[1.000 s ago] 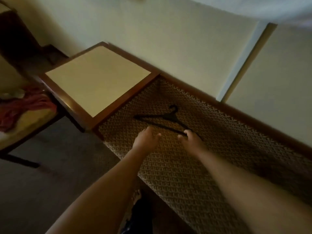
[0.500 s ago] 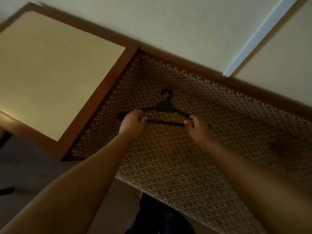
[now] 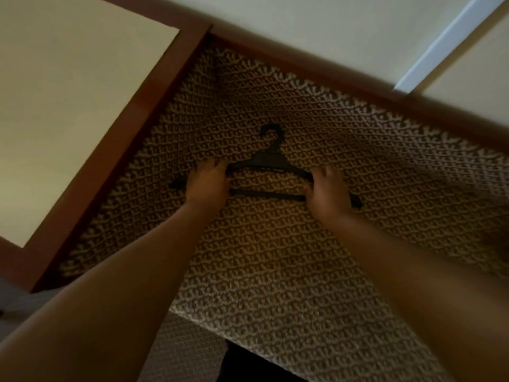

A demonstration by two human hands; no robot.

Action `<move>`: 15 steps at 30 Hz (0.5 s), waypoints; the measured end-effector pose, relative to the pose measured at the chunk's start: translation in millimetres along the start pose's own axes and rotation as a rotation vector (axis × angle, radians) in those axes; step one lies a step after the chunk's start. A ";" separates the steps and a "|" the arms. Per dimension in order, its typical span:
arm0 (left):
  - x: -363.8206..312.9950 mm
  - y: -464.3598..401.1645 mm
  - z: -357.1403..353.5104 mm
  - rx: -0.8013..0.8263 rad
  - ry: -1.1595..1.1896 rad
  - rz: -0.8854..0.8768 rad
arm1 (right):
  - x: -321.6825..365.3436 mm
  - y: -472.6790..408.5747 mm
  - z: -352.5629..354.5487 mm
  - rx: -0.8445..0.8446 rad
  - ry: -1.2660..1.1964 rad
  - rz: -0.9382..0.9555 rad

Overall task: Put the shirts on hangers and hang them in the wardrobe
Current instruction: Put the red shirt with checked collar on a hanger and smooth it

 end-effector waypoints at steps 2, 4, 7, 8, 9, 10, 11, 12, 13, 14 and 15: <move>-1.4 -1.7 -3.4 -0.027 -0.050 0.003 | -1.7 -2.8 -2.3 0.003 0.004 -0.017; -2.8 -0.6 -4.3 -0.037 -0.036 0.005 | -1.9 -4.3 -1.3 0.006 -0.033 -0.039; -4.7 12.2 3.4 -0.052 0.012 0.000 | -1.0 0.9 5.6 0.015 -0.065 -0.037; -5.4 19.2 9.0 -0.054 0.027 -0.003 | -0.5 4.9 10.1 0.020 -0.073 -0.031; -6.3 26.8 16.3 -0.056 0.039 -0.005 | 0.6 9.1 15.4 0.027 -0.084 -0.025; -7.2 35.3 24.8 -0.058 0.048 -0.003 | 2.4 14.9 22.0 0.035 -0.100 -0.021; -8.3 44.3 34.8 -0.063 0.051 0.001 | 4.8 20.8 29.7 0.038 -0.118 -0.015; -9.4 54.0 45.6 -0.078 0.048 0.004 | 7.9 27.4 38.3 0.037 -0.141 -0.012; -10.4 64.5 57.9 -0.103 0.042 0.006 | 11.9 33.9 48.5 0.027 -0.170 -0.010; -11.0 75.5 70.0 -0.135 0.042 0.011 | 16.4 40.9 59.2 0.015 -0.203 -0.015; -10.6 87.4 82.0 -0.169 0.055 0.023 | 21.4 47.9 70.0 -0.002 -0.234 -0.019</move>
Point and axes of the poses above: each hand's wrist, its own y-axis away from the middle knuckle, its own z-axis out of the back of the hand, x = y × z, the point moved 4 cm from there along -y, towards the middle knuckle, and after that the axes turned 1 degree about y, right-handed, at the moved point
